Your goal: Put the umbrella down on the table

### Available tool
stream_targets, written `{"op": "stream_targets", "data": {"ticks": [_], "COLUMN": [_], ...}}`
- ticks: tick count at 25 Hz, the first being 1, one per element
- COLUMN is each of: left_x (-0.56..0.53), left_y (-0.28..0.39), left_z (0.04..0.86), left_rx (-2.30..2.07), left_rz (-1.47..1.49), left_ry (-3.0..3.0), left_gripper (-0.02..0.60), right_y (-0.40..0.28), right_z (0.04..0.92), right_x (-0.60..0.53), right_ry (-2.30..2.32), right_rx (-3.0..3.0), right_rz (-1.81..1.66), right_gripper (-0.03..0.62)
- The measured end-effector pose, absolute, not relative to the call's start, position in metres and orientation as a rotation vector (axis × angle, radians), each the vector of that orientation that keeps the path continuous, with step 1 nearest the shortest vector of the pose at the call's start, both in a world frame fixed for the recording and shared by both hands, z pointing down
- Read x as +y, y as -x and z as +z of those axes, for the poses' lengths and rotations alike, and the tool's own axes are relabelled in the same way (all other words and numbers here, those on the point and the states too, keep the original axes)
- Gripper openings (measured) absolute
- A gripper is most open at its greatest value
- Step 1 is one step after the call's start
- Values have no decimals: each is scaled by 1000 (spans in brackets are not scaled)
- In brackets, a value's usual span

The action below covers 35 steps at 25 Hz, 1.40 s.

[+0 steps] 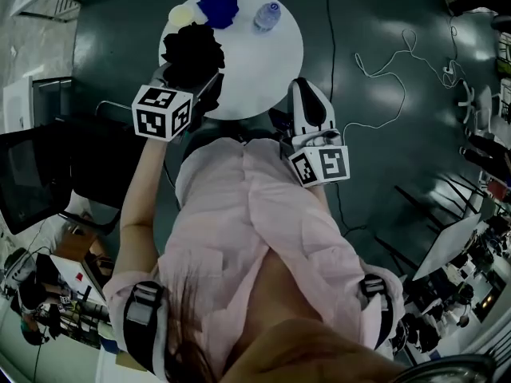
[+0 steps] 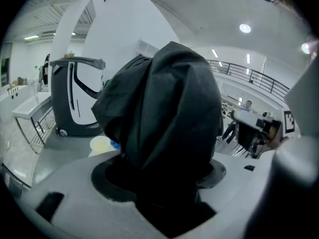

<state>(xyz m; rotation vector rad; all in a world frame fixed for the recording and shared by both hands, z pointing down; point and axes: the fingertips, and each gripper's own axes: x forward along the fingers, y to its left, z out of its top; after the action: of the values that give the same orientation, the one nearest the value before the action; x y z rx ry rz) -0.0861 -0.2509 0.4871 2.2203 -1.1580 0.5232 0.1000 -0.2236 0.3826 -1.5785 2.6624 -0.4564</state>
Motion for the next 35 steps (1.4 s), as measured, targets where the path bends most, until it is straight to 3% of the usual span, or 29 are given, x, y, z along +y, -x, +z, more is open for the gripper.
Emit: {"op": "stream_targets", "data": {"ticks": [8,17,35], "left_x": [-290,-313,-326], "left_y": [36,26,31], "left_z": [621,710,744], "left_rx": [-922,-771,-813], "left_rz": [793,1032,1114], "left_ry": [-2106,-1918,-1822], "left_gripper": [318,318,319], "right_y": [-113,-117,-105], "right_z": [391,403,409], "right_x": [-240,-246,-245], "right_ry": [1722,1851,1884], "right_rx": [2584,2529,2534], "right_rz": [-511,-592,-630], "right_gripper": [34,34,34]}}
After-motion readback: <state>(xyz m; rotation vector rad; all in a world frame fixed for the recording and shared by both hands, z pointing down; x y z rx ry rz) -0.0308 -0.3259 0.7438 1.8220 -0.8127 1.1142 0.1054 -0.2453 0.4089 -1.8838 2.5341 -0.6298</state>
